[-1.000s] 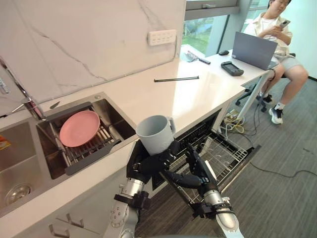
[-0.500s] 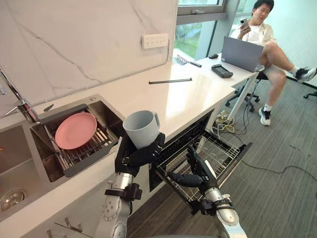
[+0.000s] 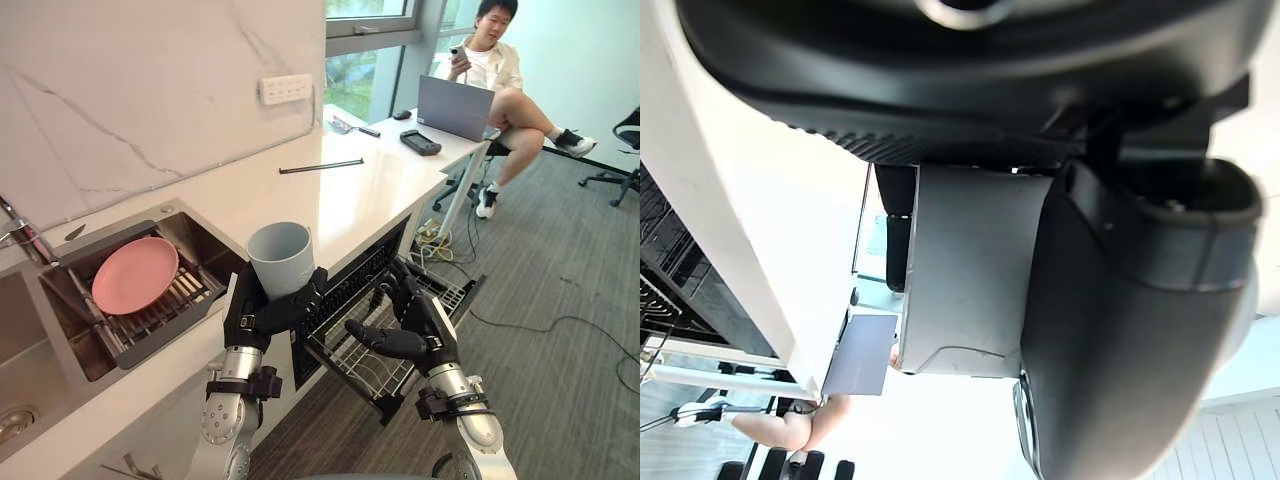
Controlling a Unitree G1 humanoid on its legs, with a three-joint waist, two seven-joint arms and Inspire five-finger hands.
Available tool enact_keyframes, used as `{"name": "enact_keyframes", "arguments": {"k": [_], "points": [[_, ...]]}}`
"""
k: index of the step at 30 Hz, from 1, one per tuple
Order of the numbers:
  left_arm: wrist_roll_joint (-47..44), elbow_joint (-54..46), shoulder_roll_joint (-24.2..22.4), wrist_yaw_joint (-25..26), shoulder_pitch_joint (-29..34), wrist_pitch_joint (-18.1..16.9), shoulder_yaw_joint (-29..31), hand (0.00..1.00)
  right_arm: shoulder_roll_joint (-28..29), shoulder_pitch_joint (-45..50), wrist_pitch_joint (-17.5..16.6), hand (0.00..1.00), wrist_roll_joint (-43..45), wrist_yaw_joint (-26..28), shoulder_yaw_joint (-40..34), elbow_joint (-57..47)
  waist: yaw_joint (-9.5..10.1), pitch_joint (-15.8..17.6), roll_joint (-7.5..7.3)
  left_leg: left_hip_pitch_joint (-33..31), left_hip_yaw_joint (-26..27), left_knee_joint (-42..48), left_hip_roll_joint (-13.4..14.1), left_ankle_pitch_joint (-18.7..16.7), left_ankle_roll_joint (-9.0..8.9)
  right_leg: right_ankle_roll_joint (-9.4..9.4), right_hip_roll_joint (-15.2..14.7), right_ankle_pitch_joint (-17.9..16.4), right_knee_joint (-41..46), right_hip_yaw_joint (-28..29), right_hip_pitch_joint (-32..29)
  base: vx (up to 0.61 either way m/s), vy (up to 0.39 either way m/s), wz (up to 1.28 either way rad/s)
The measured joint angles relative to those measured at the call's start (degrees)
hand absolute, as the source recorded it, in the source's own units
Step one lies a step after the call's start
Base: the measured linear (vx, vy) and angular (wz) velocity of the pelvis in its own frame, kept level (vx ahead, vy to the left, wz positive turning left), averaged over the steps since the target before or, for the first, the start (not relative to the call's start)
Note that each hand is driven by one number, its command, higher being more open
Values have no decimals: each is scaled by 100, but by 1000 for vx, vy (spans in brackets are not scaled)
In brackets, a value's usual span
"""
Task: Walk over to the sink, pick up the cup, carry it to the dishwasher, place the cup inside the dishwasher, then close the dishwasher door
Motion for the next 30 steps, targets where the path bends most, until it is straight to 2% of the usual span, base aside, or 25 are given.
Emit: {"name": "enact_keyframes", "arguments": {"k": [8, 16, 27, 30], "points": [[334, 433, -17, 338, -155, 200, -23, 0, 47, 175, -1, 100, 90, 269, 80, -604, -54, 25, 51, 70, 14, -2, -9, 8, -21, -5, 19, 8, 0, 147, 8, -2, 21, -10], [673, 663, 29, 468, -181, 427, -267, 0, 31, 175, -6, 100, 236, 433, 254, -874, -140, 19, 59, 152, 14, -3, -21, 21, -42, -14, 29, 32, 0, 260, 43, -24, 29, -8], [779, 678, 39, 427, -188, 414, -681, 0, 25, 175, -6, 100, 248, 10, 447, -1115, -139, -29, 111, 186, -61, -60, -26, 47, -43, 6, 42, 105, -200, 195, 149, -8, 10, 0], [777, 676, 36, 259, -188, 379, -763, 0, 33, 175, -6, 100, 247, -99, 467, -1115, -136, -29, 110, 184, -85, -62, -31, 48, -43, 5, 39, 108, -221, 169, 167, 1, 15, 4]]}}
